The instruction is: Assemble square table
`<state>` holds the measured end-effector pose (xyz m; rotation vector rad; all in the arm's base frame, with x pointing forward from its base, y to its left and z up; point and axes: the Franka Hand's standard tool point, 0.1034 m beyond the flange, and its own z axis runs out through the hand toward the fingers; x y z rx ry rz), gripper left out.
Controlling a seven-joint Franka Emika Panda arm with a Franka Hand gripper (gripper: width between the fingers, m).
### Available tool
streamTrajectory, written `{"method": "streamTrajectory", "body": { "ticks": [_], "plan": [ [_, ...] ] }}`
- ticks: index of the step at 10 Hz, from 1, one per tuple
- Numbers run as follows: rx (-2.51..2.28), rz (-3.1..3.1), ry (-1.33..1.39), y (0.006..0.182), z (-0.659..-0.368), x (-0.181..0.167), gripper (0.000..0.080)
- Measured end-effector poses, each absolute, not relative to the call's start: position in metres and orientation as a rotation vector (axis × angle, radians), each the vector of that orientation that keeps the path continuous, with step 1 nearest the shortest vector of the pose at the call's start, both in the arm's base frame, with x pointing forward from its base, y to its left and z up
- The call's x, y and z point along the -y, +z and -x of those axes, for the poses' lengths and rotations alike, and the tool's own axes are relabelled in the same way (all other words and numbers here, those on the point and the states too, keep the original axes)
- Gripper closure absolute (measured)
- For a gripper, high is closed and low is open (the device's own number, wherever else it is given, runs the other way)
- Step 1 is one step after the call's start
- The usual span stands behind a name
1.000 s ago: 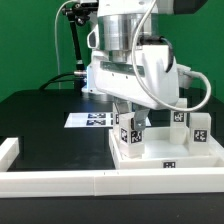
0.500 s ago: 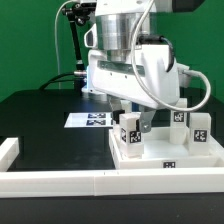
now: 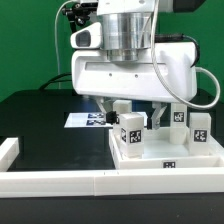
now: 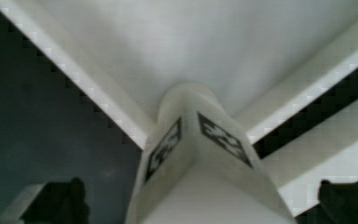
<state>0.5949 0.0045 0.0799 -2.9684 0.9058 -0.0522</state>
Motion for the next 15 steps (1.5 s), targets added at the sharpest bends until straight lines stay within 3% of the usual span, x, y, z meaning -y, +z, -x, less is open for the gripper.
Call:
{"method": "streamTrajectory", "body": {
  "ticks": [11, 12, 13, 14, 15],
  "plan": [
    [0.305, 3.114, -0.071, 0.08, -0.5956, -0.0078, 0.015],
    [0.297, 3.114, -0.071, 0.08, -0.5956, -0.0078, 0.0282],
    [0.297, 3.114, -0.071, 0.08, -0.5956, -0.0078, 0.0282],
    [0.276, 3.115, -0.071, 0.08, -0.5956, -0.0079, 0.0422],
    [0.242, 3.118, -0.071, 0.08, -0.5956, -0.0076, 0.051]
  ]
}}
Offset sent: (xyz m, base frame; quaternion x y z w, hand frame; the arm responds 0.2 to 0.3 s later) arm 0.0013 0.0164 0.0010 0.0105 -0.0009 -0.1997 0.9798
